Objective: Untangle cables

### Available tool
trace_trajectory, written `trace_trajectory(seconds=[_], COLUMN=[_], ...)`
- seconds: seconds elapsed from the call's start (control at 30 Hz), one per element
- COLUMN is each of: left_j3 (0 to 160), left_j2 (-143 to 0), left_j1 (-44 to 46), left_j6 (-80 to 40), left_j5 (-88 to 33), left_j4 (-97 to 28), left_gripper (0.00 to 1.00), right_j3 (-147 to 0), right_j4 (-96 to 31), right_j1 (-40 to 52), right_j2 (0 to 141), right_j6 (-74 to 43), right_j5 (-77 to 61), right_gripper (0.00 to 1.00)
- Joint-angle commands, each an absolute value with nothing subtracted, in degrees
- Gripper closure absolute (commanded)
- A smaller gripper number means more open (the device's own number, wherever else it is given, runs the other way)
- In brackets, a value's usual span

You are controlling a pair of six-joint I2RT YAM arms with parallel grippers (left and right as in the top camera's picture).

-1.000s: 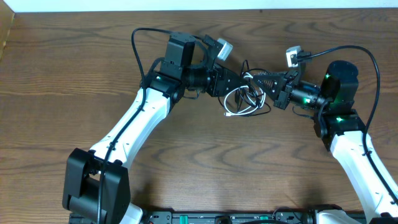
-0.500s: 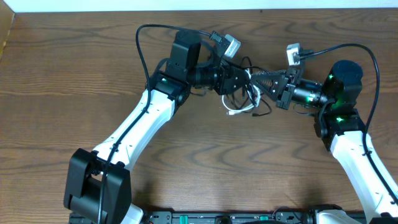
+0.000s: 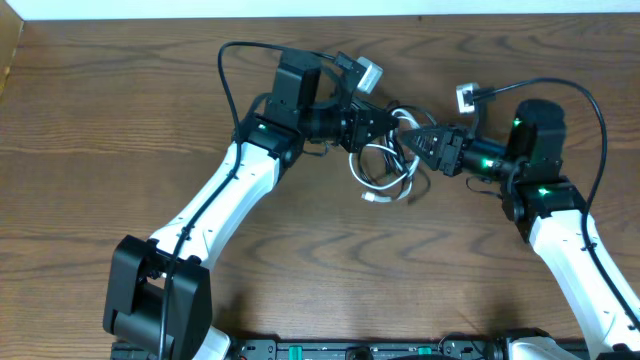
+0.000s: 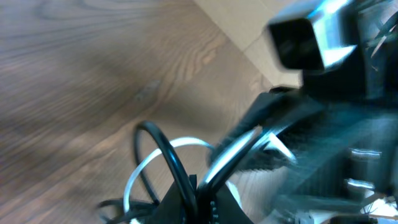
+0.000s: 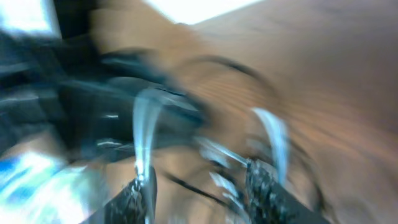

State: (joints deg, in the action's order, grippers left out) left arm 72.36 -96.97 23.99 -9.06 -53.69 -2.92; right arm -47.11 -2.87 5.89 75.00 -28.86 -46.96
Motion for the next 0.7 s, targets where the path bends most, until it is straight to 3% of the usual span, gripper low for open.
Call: trace_trajectory(seconds=[0.0, 0.07, 0.17, 0.37, 0.43, 0.57, 0.67], left_j3=[72.38, 72.38, 72.38, 72.38, 72.38, 72.38, 72.38], left_j2=[-97.1, -97.1, -97.1, -97.1, -97.1, -97.1, -97.1], left_j1=[22.06, 21.56, 21.67, 23.2, 24.01, 25.23, 25.39], left_j6=[-9.1, -9.1, -9.13, -9.15, -9.15, -12.8, -15.42], left_j5=[-54.41, -54.39, -54.39, -48.45, -45.91, -35.83, -30.26], left_j4=[-4.19, -5.15, -5.56, -8.19, -8.86, -9.87, -10.22], left_gripper=[0.93, 0.93, 0.93, 0.92, 0.93, 0.93, 0.92], right_j3=[-47.13, -47.13, -47.13, -47.13, -47.13, -47.13, -47.13], right_j4=[-12.71, -18.92, -21.32, -13.23, -12.29, -12.67, -12.36], right_j1=[5.93, 5.93, 5.98, 7.64, 8.75, 9.21, 9.26], right_j2=[74.91, 74.91, 74.91, 74.91, 74.91, 74.91, 74.91], right_j6=[-28.25, -30.22, -29.34, -10.68, -13.87, -33.17, -38.06], right_j5=[-17.96, -8.6, -9.34, -37.91, -37.41, -33.5, -33.15], right_gripper=[0.56, 0.53, 0.57, 0.58, 0.58, 0.6, 0.64])
